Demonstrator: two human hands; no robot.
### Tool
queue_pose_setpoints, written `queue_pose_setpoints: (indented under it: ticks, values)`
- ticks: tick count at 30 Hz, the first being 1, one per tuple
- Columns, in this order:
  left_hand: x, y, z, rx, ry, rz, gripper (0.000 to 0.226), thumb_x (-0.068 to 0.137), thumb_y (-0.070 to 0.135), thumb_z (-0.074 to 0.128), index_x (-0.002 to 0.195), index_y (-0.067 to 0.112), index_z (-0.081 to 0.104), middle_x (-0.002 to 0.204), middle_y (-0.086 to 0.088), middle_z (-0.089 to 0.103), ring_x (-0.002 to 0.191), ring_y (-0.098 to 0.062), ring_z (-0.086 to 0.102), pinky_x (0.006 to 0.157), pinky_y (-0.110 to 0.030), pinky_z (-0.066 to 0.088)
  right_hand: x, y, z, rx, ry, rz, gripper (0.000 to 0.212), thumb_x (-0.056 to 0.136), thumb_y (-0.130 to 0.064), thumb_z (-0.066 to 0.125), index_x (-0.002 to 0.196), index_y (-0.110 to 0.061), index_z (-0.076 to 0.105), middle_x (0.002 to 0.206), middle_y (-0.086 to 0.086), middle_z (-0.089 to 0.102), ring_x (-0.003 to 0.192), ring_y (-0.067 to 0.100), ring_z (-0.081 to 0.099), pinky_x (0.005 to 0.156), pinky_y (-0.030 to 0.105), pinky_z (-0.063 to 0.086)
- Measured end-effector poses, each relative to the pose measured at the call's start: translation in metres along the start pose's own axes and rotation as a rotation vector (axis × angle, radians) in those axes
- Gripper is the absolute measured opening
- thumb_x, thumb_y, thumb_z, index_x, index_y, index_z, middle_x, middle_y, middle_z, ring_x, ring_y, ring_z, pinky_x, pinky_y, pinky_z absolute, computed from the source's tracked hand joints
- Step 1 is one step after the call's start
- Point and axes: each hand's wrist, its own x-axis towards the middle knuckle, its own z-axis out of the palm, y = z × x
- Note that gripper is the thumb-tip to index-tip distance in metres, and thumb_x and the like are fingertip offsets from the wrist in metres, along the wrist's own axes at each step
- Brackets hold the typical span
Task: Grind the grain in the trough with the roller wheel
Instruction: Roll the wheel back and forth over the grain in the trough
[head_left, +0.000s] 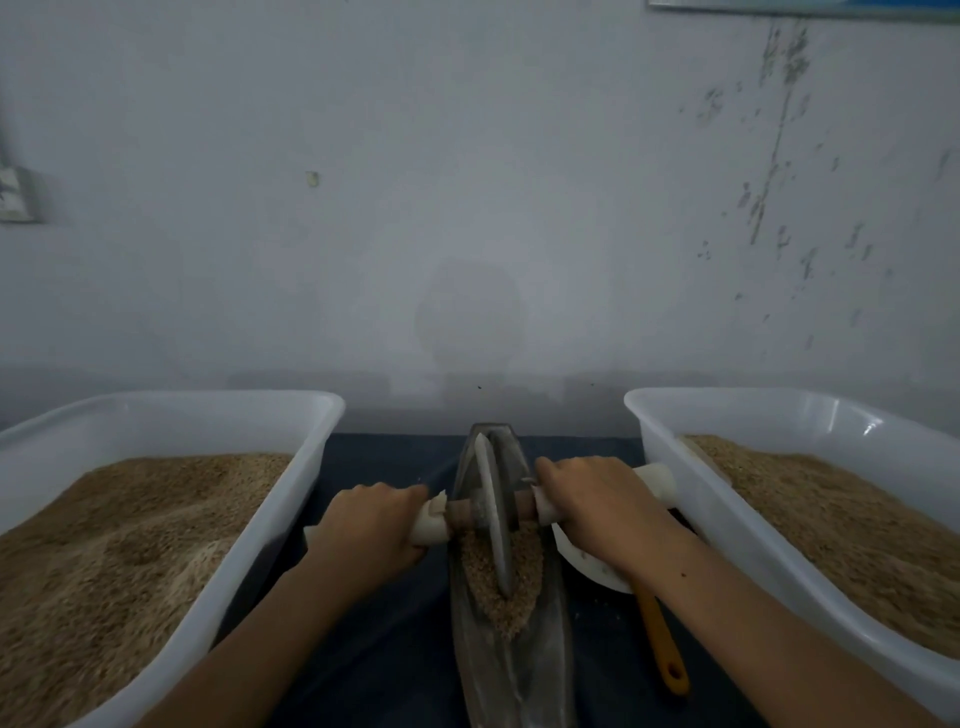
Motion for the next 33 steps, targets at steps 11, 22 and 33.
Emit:
queue_pose_setpoints:
  ticks: [11, 22, 33]
  values:
    - [0.001, 0.002, -0.003, 0.01, 0.045, 0.004, 0.023, 0.087, 0.045, 0.053, 0.106, 0.032, 0.051, 0.1, 0.01, 0.064, 0.09, -0.01, 0.061, 0.07, -0.022, 0.038, -0.017, 0.008, -0.002, 0.055, 0.077, -0.045, 0.02, 0.085, -0.021, 0.059, 0.1, -0.022, 0.046, 0.099, -0.003, 0.062, 0.086, 0.019, 0.059, 0.065, 0.029, 0.033]
    - [0.011, 0.002, 0.0, 0.042, 0.076, -0.026, 0.02, 0.086, 0.045, 0.053, 0.101, 0.032, 0.053, 0.097, 0.009, 0.064, 0.089, -0.013, 0.062, 0.066, -0.024, 0.036, -0.004, 0.012, 0.004, 0.016, 0.03, 0.014, 0.025, 0.09, -0.024, 0.055, 0.112, -0.023, 0.044, 0.11, -0.005, 0.061, 0.097, 0.017, 0.06, 0.078, 0.031, 0.047]
    - [0.019, 0.002, -0.01, 0.041, -0.068, -0.012, 0.02, 0.085, 0.04, 0.056, 0.103, 0.031, 0.056, 0.101, 0.008, 0.065, 0.094, -0.014, 0.061, 0.082, -0.031, 0.049, -0.009, 0.013, 0.001, 0.056, -0.082, 0.043, 0.023, 0.085, -0.017, 0.055, 0.106, -0.022, 0.048, 0.099, 0.002, 0.062, 0.088, 0.023, 0.059, 0.064, 0.029, 0.035]
